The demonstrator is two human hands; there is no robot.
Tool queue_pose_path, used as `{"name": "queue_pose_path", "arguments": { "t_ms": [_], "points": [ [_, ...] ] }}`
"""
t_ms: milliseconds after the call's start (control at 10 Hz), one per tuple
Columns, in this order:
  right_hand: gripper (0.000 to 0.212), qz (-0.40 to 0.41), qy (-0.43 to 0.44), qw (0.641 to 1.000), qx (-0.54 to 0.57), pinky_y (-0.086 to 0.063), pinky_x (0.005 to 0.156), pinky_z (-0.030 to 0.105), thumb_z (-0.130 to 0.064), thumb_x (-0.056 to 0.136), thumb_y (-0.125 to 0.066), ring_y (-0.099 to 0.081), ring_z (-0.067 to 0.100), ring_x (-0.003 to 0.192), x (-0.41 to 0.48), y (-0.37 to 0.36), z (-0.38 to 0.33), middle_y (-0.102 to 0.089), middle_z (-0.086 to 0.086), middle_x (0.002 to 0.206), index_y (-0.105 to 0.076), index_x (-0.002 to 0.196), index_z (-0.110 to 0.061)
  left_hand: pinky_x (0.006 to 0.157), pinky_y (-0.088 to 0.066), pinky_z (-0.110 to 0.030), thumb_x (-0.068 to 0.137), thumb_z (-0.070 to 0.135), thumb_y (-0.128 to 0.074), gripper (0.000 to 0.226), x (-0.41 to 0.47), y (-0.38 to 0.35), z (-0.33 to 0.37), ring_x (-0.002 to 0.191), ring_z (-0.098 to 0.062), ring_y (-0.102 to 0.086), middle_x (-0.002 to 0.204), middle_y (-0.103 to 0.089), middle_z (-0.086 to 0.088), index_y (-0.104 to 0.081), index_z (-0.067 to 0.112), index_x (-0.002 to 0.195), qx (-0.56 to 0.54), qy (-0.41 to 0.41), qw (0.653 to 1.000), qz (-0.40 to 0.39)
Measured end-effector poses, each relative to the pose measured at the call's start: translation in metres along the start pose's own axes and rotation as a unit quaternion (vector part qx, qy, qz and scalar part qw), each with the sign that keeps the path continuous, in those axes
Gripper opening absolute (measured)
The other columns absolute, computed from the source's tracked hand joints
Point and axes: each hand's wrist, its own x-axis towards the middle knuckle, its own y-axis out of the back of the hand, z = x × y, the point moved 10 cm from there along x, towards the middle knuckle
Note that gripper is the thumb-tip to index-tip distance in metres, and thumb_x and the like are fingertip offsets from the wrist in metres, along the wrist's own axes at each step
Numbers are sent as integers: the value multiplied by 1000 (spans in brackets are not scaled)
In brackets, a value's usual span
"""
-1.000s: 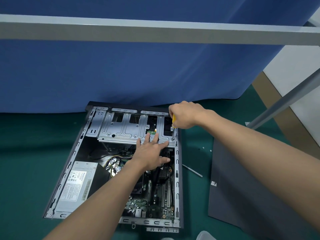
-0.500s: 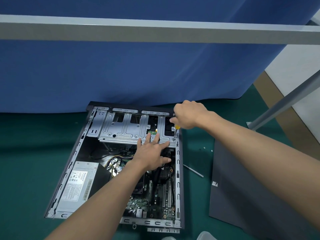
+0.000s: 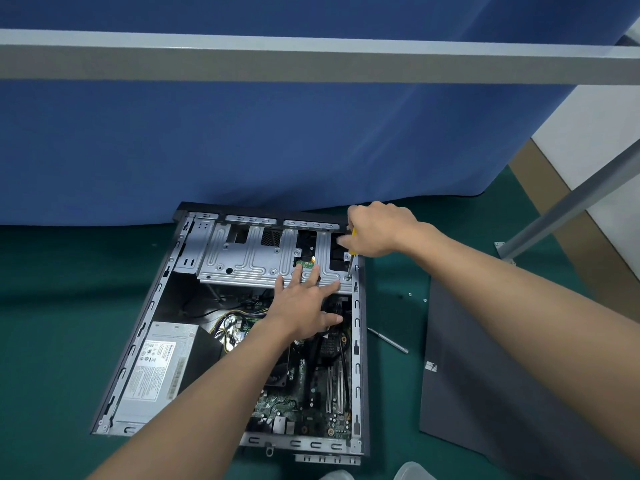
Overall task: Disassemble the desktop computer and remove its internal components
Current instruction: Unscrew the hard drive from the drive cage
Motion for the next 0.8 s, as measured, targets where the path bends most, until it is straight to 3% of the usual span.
{"name": "queue_pose_path", "arguments": {
  "t_ms": [100, 200, 300, 400, 500, 600, 700, 800],
  "points": [
    [46, 26, -17, 999, -24, -35, 67, 36, -59, 91, -42, -44, 28, 73, -3, 3, 2, -43, 0, 71, -41, 67, -20, 115, 2, -59, 91, 62, -48, 71, 1, -1, 0, 148, -33, 10, 163, 5, -5, -16, 43, 151, 2, 0, 1000, -2],
    [17, 9, 1, 1000, 12, -41, 68, 36, -34, 84, -55, -52, 29, 80, -2, 0, 0, -57, 5, 89, -52, 80, -18, 115, 2, -59, 91, 62, -49, 71, 0, 0, 0, 148, -33, 10, 163, 6, -5, -16, 43, 151, -1, -2, 1000, -3],
    [23, -9, -9, 999, 30, -41, 69, 36, -42, 84, -54, -51, 27, 82, -1, -2, 4, -56, 2, 90, -53, 88, -19, 115, 2, -60, 91, 61, -49, 71, -1, 0, 1, 148, -34, 10, 162, 6, -5, -16, 42, 151, 0, -3, 1000, -3],
    [47, 18, -20, 1000, 2, -36, 65, 36, -60, 91, -41, -47, 26, 72, -2, 1, 6, -49, 0, 73, -46, 69, -19, 115, 0, -61, 92, 60, -49, 68, -1, 2, 2, 148, -35, 8, 163, 3, -7, -20, 41, 151, -2, -2, 1000, -9],
    [18, 21, 6, 1000, 23, -41, 67, 36, -35, 87, -53, -52, 29, 80, -3, 2, 2, -57, 4, 89, -53, 81, -18, 116, -10, -59, 94, 54, -49, 53, -1, 16, 4, 147, -36, -10, 159, -21, -9, -42, 34, 143, -31, 6, 998, 45],
    [15, -2, 8, 998, 68, -42, 70, 36, -30, 80, -58, -52, 28, 88, -3, 0, 2, -58, 3, 98, -52, 91, -21, 108, -33, -43, 97, 40, -52, 33, -1, 41, 10, 130, -27, -43, 130, -60, -6, -63, 24, 123, -41, -14, 983, 176],
    [33, 15, 8, 1000, 23, -38, 70, 37, -53, 88, -50, -46, 27, 82, -5, 0, 2, -51, 2, 90, -50, 90, -20, 94, -41, -37, 96, 34, -56, 27, 6, 53, 13, 112, -23, -50, 116, -66, -2, -69, 19, 115, -83, -17, 966, 243],
    [27, 41, 22, 998, 35, -36, 68, 36, -45, 91, -50, -48, 29, 83, -7, 0, 0, -50, 4, 90, -48, 94, -18, 96, -38, -34, 93, 33, -62, 28, 19, 48, 14, 115, -22, -45, 121, -63, -2, -70, 21, 116, -107, 1, 965, 240]
  ]
}}
